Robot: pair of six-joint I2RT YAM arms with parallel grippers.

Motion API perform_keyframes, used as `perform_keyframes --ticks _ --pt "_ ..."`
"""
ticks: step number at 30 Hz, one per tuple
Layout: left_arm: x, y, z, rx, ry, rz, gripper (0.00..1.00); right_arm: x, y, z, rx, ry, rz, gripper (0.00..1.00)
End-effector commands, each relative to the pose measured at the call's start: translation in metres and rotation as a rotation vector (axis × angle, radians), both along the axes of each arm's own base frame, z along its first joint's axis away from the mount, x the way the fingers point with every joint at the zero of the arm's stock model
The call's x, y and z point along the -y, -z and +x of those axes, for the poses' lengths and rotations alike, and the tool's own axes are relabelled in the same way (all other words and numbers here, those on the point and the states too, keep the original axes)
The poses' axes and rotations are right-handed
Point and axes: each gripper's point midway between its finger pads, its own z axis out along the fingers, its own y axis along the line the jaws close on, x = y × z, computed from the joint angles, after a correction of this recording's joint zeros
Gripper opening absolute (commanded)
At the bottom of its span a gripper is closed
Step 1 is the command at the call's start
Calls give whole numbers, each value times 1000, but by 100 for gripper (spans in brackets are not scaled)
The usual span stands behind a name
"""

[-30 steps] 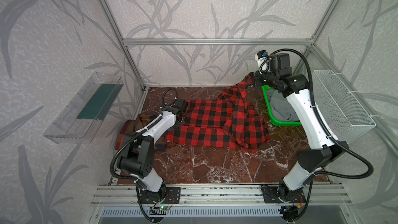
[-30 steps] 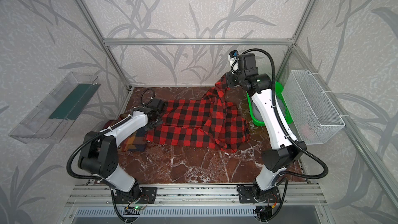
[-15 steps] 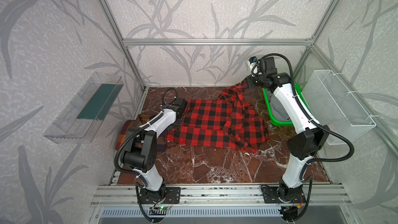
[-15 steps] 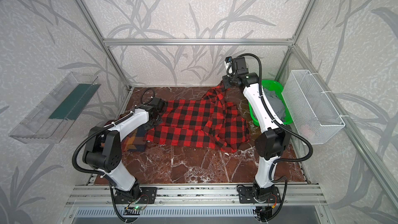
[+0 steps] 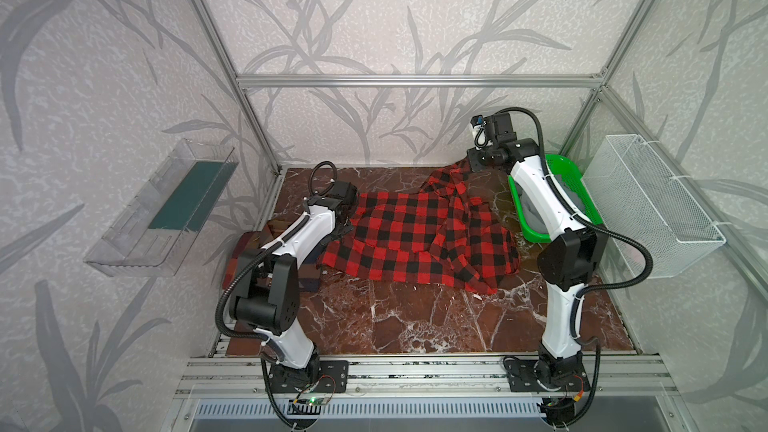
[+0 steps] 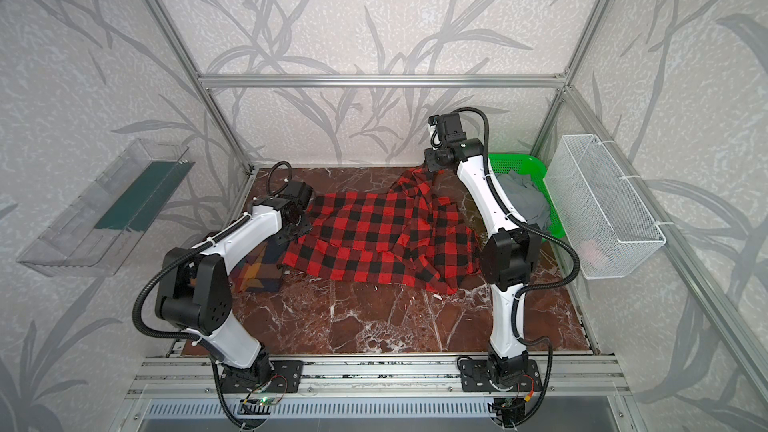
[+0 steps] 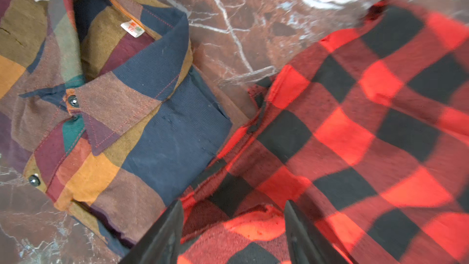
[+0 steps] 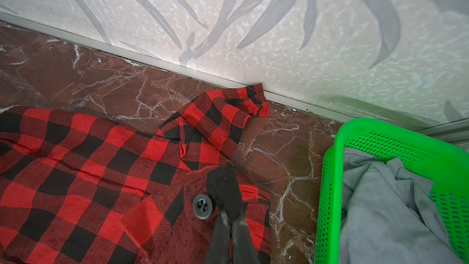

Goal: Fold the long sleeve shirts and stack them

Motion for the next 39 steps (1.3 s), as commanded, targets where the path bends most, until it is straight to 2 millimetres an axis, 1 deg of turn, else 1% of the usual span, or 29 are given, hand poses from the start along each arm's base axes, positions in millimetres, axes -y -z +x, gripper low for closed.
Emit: perform_keyframes --ticks 1,3,4,8,9,10,11,12,14,15,16,18,19,20,22,26,28,30,32,34,35,36,39 --pt "10 -13 -10 29 40 -46 66 -8 8 7 -42 -28 74 0" --pt "17 -15 -13 44 66 -71 66 -8 17 12 -72 -12 71 1" --pt "18 -15 -16 47 69 -74 66 -6 23 15 -93 5 66 3" --pt "20 -13 -28 38 83 -80 67 -3 45 18 -170 39 80 15" --pt "20 -11 -31 34 83 -82 68 -2 49 19 -181 50 82 20" --pt "19 -10 -34 31 81 -81 68 1 55 19 -200 66 86 33" --pt "19 -9 -35 30 82 -81 69 3 57 19 -213 76 94 44" --pt "18 -8 -37 30 80 -82 69 5 61 18 -232 89 99 51" --pt "20 -9 -39 31 86 -95 69 19 57 15 -238 153 67 54" --pt "21 -10 -39 35 90 -102 69 22 49 12 -231 163 52 55" --pt "22 -11 -40 36 97 -105 69 19 38 6 -226 149 66 56" --pt "22 -11 -42 34 106 -97 69 10 18 -10 -228 124 100 56" --pt "21 -9 -43 28 109 -93 70 5 7 -21 -230 104 98 56" --pt "20 -5 -46 20 109 -91 71 -3 3 -33 -241 79 84 56" --pt "21 2 -49 11 112 -100 72 -23 1 -57 -268 7 64 56" --pt "32 14 -51 -13 133 -147 72 -58 7 -103 -259 -82 -58 56" --pt "39 17 -49 -16 145 -157 73 -70 16 -127 -262 -97 -75 56" --pt "46 20 -49 -13 156 -160 73 -84 26 -150 -280 -147 -16 55" --pt "51 24 -49 -15 157 -163 73 -93 42 -174 -296 -185 22 52" --pt "55 29 -51 -10 159 -166 73 -102 57 -203 -301 -245 41 50" --pt "57 32 -51 -10 159 -174 73 -105 65 -213 -308 -264 41 49" --pt "58 35 -51 -6 156 -181 73 -105 78 -222 -326 -263 39 48" --pt "65 47 -51 -18 147 -211 73 -99 114 -238 -412 -253 19 39"
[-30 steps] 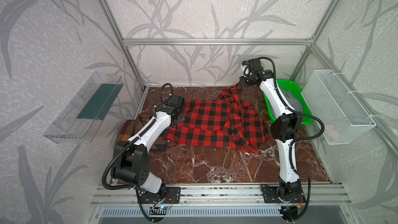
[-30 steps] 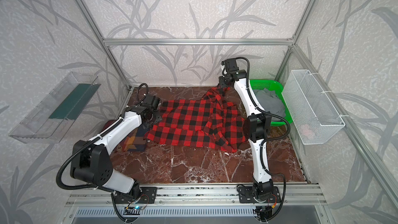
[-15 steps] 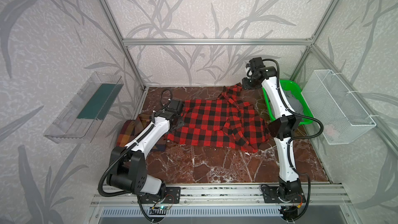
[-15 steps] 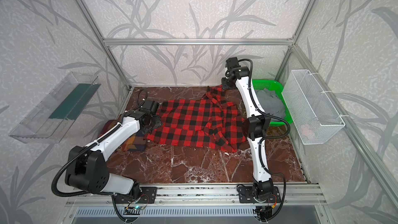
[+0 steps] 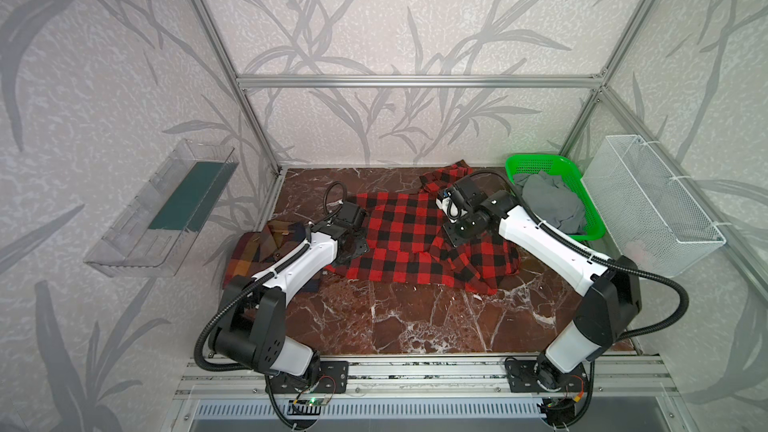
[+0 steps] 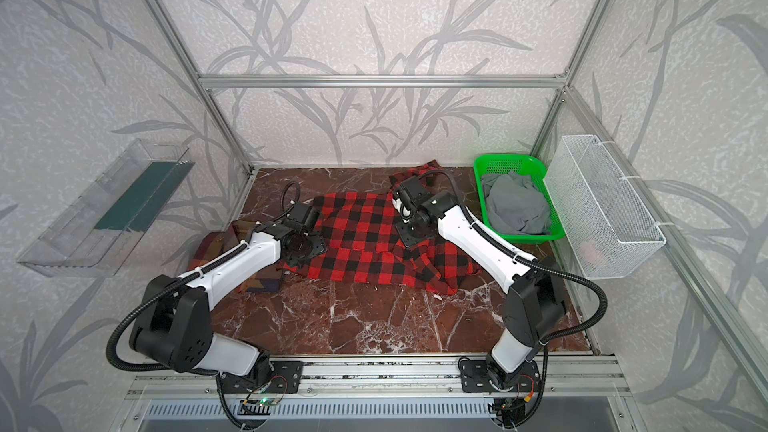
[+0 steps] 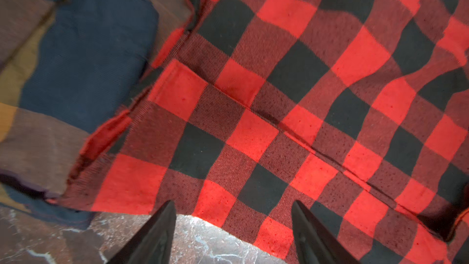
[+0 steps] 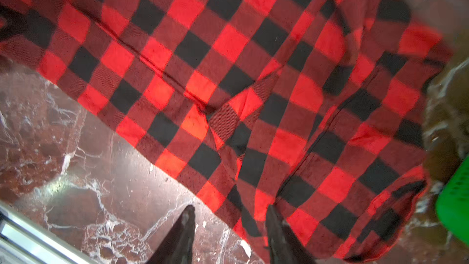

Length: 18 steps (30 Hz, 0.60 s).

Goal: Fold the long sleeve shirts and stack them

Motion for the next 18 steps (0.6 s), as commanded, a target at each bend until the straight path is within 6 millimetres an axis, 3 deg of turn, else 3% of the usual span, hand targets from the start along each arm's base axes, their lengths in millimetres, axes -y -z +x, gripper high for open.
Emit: perform_keyframes --ticks 1,5,10,14,18 --pt "8 15 2 -9 -25 -35 73 -10 19 -2 -11 8 47 37" --pt "10 30 1 -40 -33 -22 73 -6 56 -9 -70 21 -12 36" --pt "8 45 -4 -68 -50 -14 73 17 98 3 -107 98 -167 34" --pt "5 59 -10 -89 -67 -9 72 42 119 12 -182 195 -178 33" --pt "1 73 -19 -117 -80 5 73 73 119 25 -189 317 -142 30"
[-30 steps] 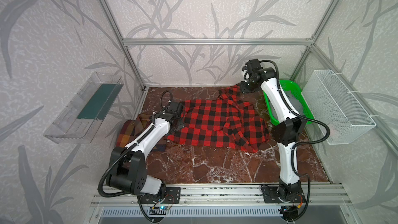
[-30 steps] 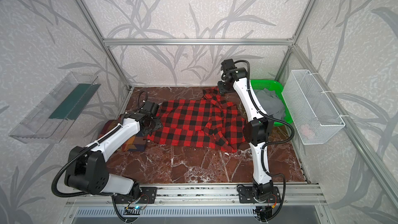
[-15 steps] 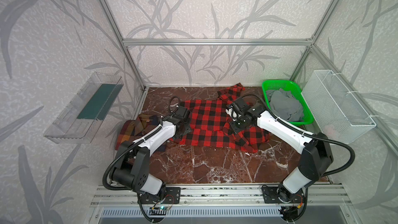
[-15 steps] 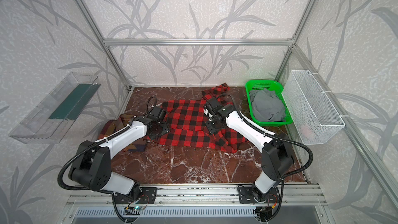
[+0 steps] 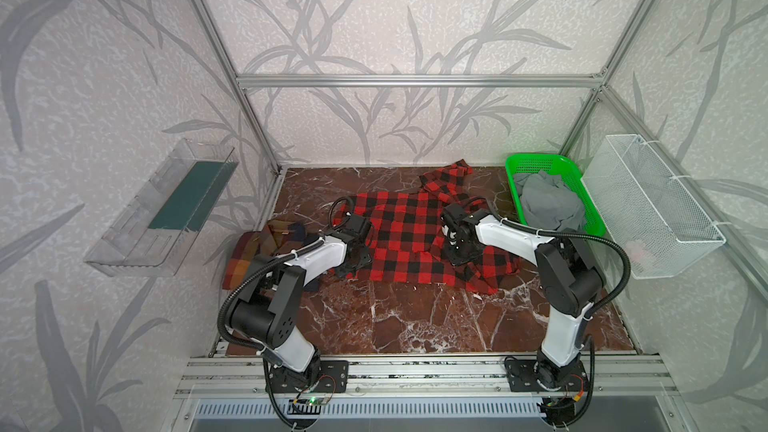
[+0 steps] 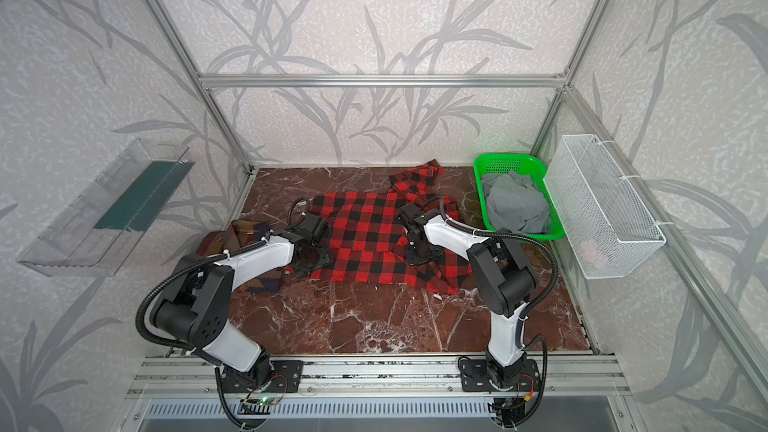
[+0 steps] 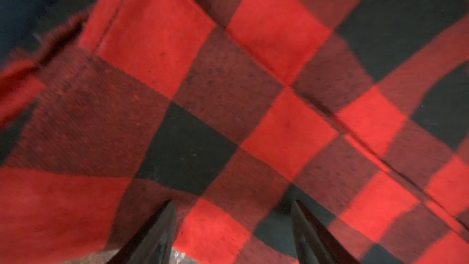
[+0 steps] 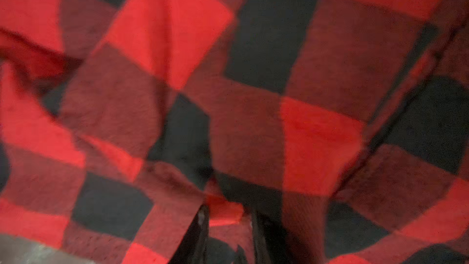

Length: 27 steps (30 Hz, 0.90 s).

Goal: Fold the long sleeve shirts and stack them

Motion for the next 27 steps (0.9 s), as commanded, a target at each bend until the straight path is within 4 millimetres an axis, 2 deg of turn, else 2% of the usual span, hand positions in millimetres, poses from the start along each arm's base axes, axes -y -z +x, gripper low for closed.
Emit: perform_keyframes --ticks 1,5,8,11,13,15,17,22,27 --pt "-3 13 -7 -17 -27 9 73 29 -10 12 29 122 7 31" --pt "-7 23 -15 -45 -32 26 72 48 -19 23 40 184 21 34" --pt "-9 29 -19 -57 -33 34 73 49 -30 31 72 184 46 35" --pt "-8 31 -19 -59 -32 27 72 32 -54 37 149 94 -18 34" --pt "-7 30 -18 -56 -33 24 73 5 -72 38 233 -5 -33 35" --pt "-7 29 -17 -54 -32 22 72 -13 -81 39 291 -47 -39 37" --pt "-6 29 -17 -53 -32 18 72 -26 -75 42 290 -79 -21 39" --pt "-5 28 -17 -51 -34 12 72 -38 -52 57 200 -124 -92 40" --pt "-6 27 -17 -50 -34 15 72 -37 -32 69 197 -159 -182 42"
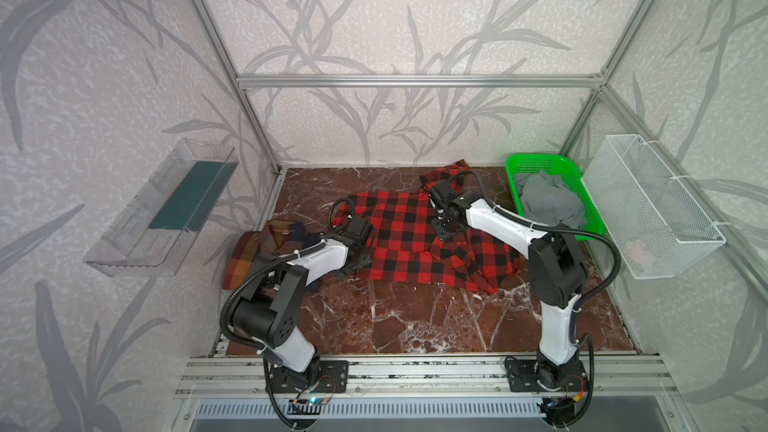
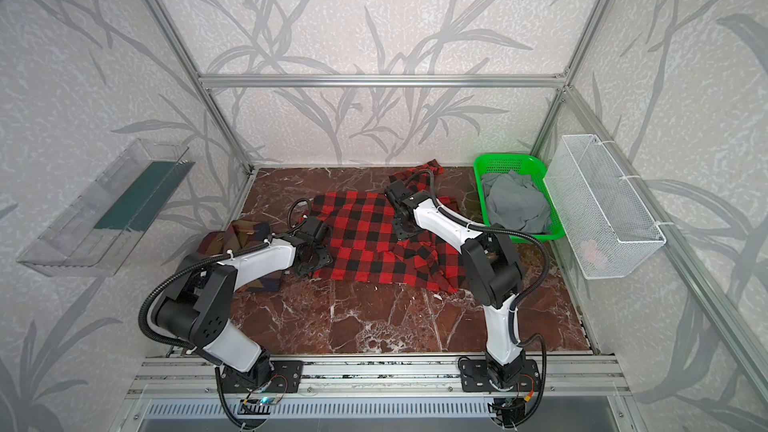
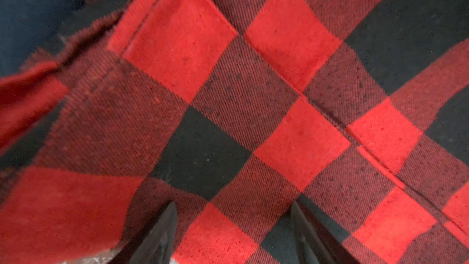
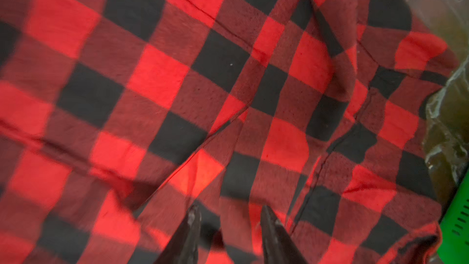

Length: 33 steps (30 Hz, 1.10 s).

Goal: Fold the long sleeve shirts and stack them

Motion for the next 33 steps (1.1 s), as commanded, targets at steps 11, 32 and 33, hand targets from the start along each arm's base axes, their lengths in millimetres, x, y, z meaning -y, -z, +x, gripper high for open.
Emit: perform_keyframes --ticks 11,32,33 --pt "-4 27 -24 -110 -15 1 72 20 41 -4 -53 -70 -265 41" --pt "-20 34 -39 -163 -40 81 73 87 -5 7 8 293 109 0" --pt "-21 35 -39 -164 -40 84 72 91 -3 6 -1 319 155 0"
